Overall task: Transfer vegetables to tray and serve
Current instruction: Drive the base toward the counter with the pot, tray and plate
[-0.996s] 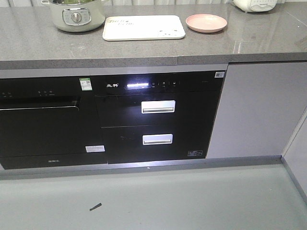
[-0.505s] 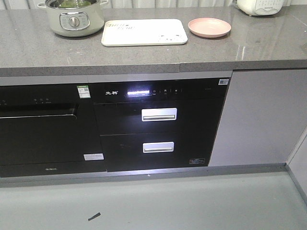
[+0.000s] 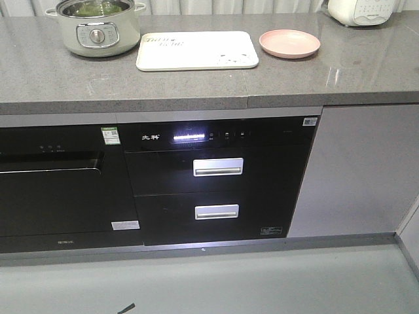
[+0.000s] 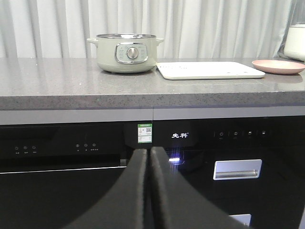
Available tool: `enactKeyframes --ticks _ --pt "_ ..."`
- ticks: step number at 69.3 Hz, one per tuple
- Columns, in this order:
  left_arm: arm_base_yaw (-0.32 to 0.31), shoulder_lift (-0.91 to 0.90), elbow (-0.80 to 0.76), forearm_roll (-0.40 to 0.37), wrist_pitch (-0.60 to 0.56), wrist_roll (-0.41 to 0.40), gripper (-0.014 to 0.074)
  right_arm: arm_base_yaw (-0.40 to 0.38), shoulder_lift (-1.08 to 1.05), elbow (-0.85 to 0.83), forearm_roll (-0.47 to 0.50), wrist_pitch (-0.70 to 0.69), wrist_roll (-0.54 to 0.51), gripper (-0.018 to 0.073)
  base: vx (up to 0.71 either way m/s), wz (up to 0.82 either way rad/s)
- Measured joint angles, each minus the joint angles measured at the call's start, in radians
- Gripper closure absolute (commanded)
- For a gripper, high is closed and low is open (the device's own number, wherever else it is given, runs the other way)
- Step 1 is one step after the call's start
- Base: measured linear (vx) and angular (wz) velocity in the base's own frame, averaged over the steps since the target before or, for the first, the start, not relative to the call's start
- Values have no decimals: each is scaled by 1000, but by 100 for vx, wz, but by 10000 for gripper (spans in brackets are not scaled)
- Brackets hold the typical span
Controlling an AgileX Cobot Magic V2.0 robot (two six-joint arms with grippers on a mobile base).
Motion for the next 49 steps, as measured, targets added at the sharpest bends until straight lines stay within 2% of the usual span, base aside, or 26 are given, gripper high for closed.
enactKeyframes --ticks 49 --pt "0 0 0 0 0 0 602 0 0 0 0 0 0 562 12 -1"
